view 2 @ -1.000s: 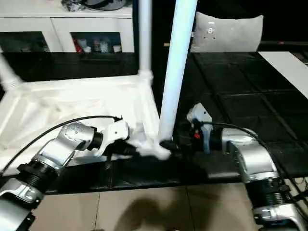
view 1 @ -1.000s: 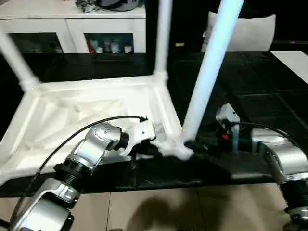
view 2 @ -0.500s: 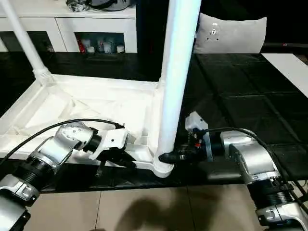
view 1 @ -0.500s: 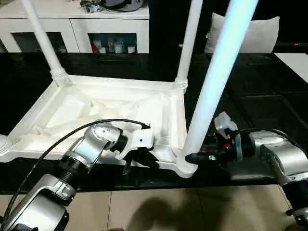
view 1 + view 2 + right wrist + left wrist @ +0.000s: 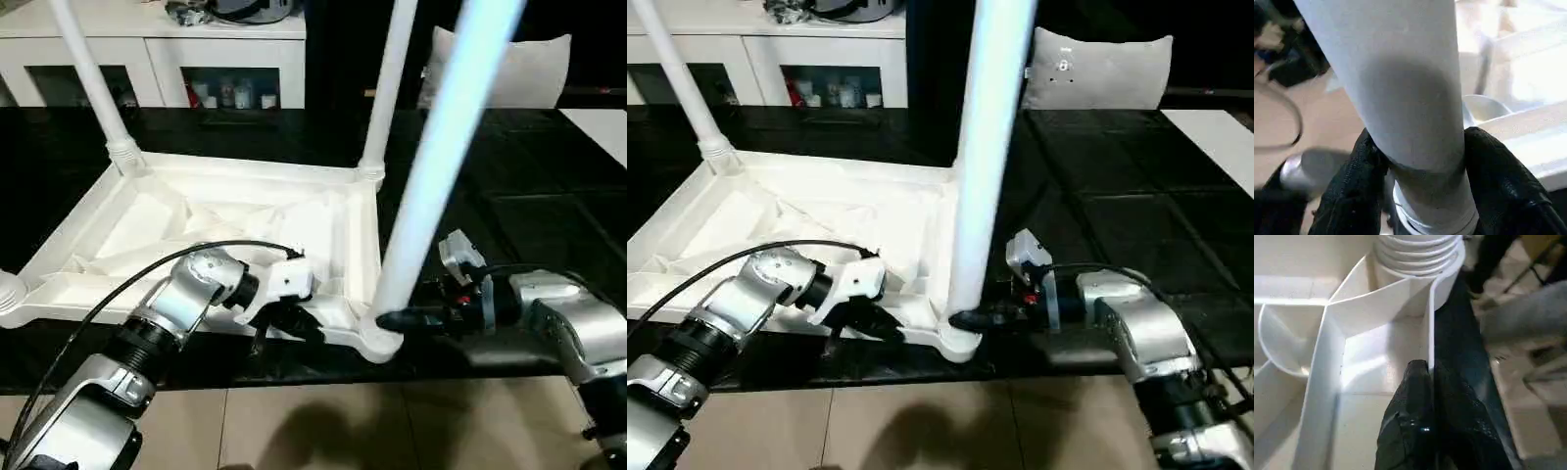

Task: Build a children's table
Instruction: Rotate leg to tighten

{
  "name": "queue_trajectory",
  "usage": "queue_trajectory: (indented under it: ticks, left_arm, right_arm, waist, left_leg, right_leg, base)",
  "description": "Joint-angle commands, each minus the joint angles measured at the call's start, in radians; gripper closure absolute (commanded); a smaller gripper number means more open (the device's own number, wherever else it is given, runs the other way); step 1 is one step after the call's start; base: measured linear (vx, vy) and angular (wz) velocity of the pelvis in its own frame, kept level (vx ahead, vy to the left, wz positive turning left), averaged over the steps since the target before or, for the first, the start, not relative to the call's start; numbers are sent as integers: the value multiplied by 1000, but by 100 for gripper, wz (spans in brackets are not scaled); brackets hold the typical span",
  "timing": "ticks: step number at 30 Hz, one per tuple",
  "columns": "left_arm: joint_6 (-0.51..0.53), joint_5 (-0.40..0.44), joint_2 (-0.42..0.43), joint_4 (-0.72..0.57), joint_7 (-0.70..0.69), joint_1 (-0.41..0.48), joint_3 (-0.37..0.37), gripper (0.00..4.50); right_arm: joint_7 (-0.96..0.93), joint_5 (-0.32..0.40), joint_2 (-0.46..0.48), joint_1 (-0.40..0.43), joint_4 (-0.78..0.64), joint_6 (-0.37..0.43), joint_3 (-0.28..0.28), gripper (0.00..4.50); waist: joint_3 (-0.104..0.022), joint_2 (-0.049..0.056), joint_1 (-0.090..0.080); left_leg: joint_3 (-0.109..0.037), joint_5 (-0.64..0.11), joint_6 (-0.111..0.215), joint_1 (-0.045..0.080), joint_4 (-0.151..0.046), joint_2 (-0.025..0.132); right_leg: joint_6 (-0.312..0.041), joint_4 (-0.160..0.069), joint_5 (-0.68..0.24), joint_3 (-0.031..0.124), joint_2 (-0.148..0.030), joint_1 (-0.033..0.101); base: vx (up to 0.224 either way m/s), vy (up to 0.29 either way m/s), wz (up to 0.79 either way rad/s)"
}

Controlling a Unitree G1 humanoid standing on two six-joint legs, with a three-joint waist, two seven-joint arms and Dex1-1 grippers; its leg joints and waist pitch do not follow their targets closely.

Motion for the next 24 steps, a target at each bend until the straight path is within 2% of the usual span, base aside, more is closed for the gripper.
queue_trajectory:
  ticks: [1, 2, 3, 4, 5, 6, 9, 10, 11, 12, 13, 14, 16, 18, 20, 21, 24]
  left_arm:
    - [76, 2, -59, -18, 92, -4, 2, 450]
    - [113, -1, -78, -19, 138, -6, 19, 450]
    - [137, -4, -92, -21, 167, -7, 30, 450]
    - [152, -5, -101, -22, 185, -7, 37, 450]
    - [184, -7, -117, -26, 219, -9, 50, 450]
    - [202, -8, -130, -28, 245, -10, 60, 450]
    - [263, -4, -203, -15, 401, -22, 114, 450]
    - [291, 0, -279, 14, 564, -40, 173, 450]
    - [293, 2, -288, 19, 587, -42, 179, 450]
    - [295, 13, -304, 21, 625, -44, 185, 450]
    - [296, 14, -320, 20, 654, -44, 194, 450]
    - [299, 7, -337, 18, 674, -44, 205, 450]
    - [305, 11, -357, 1, 694, -39, 205, 450]
    - [300, 20, -356, -7, 697, -34, 195, 450]
    - [283, 34, -345, -12, 686, -30, 179, 450]
    - [266, 43, -335, -14, 675, -25, 167, 450]
    - [241, 52, -308, -13, 648, -18, 147, 450]
  right_arm:
    - [-156, 7, 67, -40, -15, 68, -22, 248]
    - [-233, -22, 93, -54, -2, 89, -28, 248]
    - [-279, -37, 111, -62, 10, 105, -32, 248]
    - [-307, -47, 122, -67, 18, 116, -34, 248]
    - [-355, -62, 141, -74, 29, 131, -40, 248]
    - [-395, -71, 158, -79, 38, 144, -46, 249]
    - [-580, -115, 237, -101, 94, 157, -84, 251]
    - [-700, -147, 293, -110, 135, 135, -107, 251]
    - [-714, -150, 300, -111, 141, 127, -110, 251]
    - [-744, -156, 314, -112, 148, 104, -116, 251]
    - [-757, -146, 328, -113, 152, 78, -128, 251]
    - [-763, -139, 339, -111, 151, 54, -137, 196]
    - [-761, -120, 362, -106, 133, 46, -149, 184]
    - [-752, -118, 369, -99, 114, 51, -146, 156]
    - [-737, -124, 369, -91, 97, 45, -137, 144]
    - [-728, -130, 364, -85, 89, 38, -128, 134]
    - [-699, -131, 338, -72, 82, 12, -115, 112]
  waist:
    - [-57, -12, -6]
    - [-55, -12, -17]
    - [-56, -12, -21]
    - [-55, -13, -32]
    - [-55, -10, -35]
    - [-55, -13, -44]
    - [-59, -14, -66]
    - [-58, -14, -70]
    - [-59, -13, -73]
    - [-60, -14, -72]
    - [-62, -16, -71]
    - [-63, -15, -70]
    - [-66, -17, -65]
    - [-67, -12, -62]
    - [-66, -10, -58]
    - [-65, -5, -57]
    - [-62, -7, -57]
  left_leg:
    - [11, -79, 57, -16, -68, 14]
    - [10, -92, 37, -18, -67, 7]
    - [8, -91, 32, -20, -67, 6]
    - [9, -102, 32, -19, -65, 2]
    - [8, -105, 32, -19, -65, 2]
    - [8, -113, 37, -22, -63, -1]
    - [7, -106, 42, -24, -59, -3]
    - [7, -100, 47, -26, -58, -5]
    - [9, -97, 48, -25, -57, -5]
    - [11, -96, 59, -21, -55, -8]
    - [9, -82, 70, -26, -58, -4]
    - [9, -76, 75, -27, -59, -2]
    - [7, -48, 99, -29, -60, 0]
    - [7, -18, 114, -29, -60, 3]
    - [6, -1, 120, -28, -61, 8]
    - [6, -4, 121, -27, -62, 8]
    - [9, -35, 114, -24, -63, 8]
  right_leg:
    - [-54, -81, -416, 56, -55, 75]
    - [-30, -88, -470, 49, -53, 75]
    - [-22, -89, -478, 46, -53, 77]
    - [-5, -98, -503, 43, -52, 75]
    - [-4, -98, -506, 42, -53, 76]
    - [6, -102, -512, 39, -51, 76]
    - [-3, -102, -496, 37, -50, 73]
    - [-5, -104, -494, 35, -48, 73]
    - [-7, -102, -488, 36, -48, 72]
    - [-9, -107, -490, 35, -47, 69]
    - [-15, -102, -467, 38, -49, 74]
    - [-19, -99, -452, 40, -49, 74]
    - [-40, -88, -390, 46, -49, 77]
    - [-60, -79, -333, 50, -49, 78]
    - [-81, -73, -299, 53, -51, 78]
    - [-85, -73, -298, 53, -51, 78]
    - [-80, -80, -332, 53, -52, 78]
  base:
    - [0, 0, 0]
    - [0, 0, 0]
    - [0, 0, 0]
    - [0, 0, 0]
    - [0, 0, 0]
    - [0, 0, 0]
    - [0, 0, 0]
    - [0, 0, 0]
    - [0, 0, 0]
    - [0, 0, 0]
    - [0, 0, 0]
    - [0, 0, 0]
    - [0, 0, 0]
    - [0, 0, 0]
    - [0, 0, 0]
    - [0, 0, 0]
    - [0, 0, 0]
